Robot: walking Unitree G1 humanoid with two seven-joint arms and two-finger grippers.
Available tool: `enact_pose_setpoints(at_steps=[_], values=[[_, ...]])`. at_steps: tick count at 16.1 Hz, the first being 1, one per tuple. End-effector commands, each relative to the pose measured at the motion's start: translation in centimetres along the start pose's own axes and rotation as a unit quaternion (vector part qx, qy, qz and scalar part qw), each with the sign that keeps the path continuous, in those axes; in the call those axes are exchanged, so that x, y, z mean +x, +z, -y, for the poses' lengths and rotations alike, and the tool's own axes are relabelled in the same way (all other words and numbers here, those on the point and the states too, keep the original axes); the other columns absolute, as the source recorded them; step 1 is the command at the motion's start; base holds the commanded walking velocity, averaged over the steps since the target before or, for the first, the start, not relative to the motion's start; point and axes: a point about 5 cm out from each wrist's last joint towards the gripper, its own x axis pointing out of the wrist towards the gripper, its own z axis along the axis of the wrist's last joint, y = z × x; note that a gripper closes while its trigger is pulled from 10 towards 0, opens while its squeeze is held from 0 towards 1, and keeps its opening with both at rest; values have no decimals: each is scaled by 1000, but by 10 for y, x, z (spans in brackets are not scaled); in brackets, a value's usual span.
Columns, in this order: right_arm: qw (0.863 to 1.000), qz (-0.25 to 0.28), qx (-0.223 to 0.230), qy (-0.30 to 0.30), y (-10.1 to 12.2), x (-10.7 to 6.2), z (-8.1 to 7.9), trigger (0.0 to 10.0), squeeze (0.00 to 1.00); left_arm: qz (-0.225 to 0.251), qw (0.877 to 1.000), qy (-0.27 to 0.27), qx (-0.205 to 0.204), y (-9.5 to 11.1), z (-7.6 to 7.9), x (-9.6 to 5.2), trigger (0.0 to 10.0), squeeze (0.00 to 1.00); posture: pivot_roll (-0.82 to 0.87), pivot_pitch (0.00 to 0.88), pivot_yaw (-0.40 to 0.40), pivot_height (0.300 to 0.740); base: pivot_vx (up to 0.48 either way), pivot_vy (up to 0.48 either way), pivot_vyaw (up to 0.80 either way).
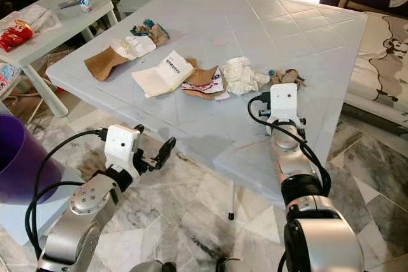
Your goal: Picking trash to rubbish bin
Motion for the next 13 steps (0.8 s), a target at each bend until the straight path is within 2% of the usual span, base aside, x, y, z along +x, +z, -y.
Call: enact_pose_setpoints(at_steps=[1,5,7,9,10,13], values=[[1000,1,6,6,-2,-2,-2,0,0,-2,1000,3,2,-1,-2,1,10000,0,63,142,10,740,0,0,0],[1000,12,15,22,-1,-6,-6,0,0,2,1000,10,8,-1,-3,2,10000,0,55,143,11,740,0,0,0],[999,20,21,41,-1,-10,-12,0,0,7,999,42,32,0,-12,4,10000,0,55,141,9,740,0,0,0],[996,30,33,82,-1,-25,-25,0,0,10,996,67,57,2,-33,10,10000,0,55,141,6,740,0,0,0],[994,33,37,99,0,-32,-29,0,0,10,996,67,63,2,-37,12,10000,0,52,141,4,740,0,0,0],[981,44,46,181,1,-69,-37,0,0,21,993,70,95,6,-50,25,10000,0,28,147,9,740,0,0,0]])
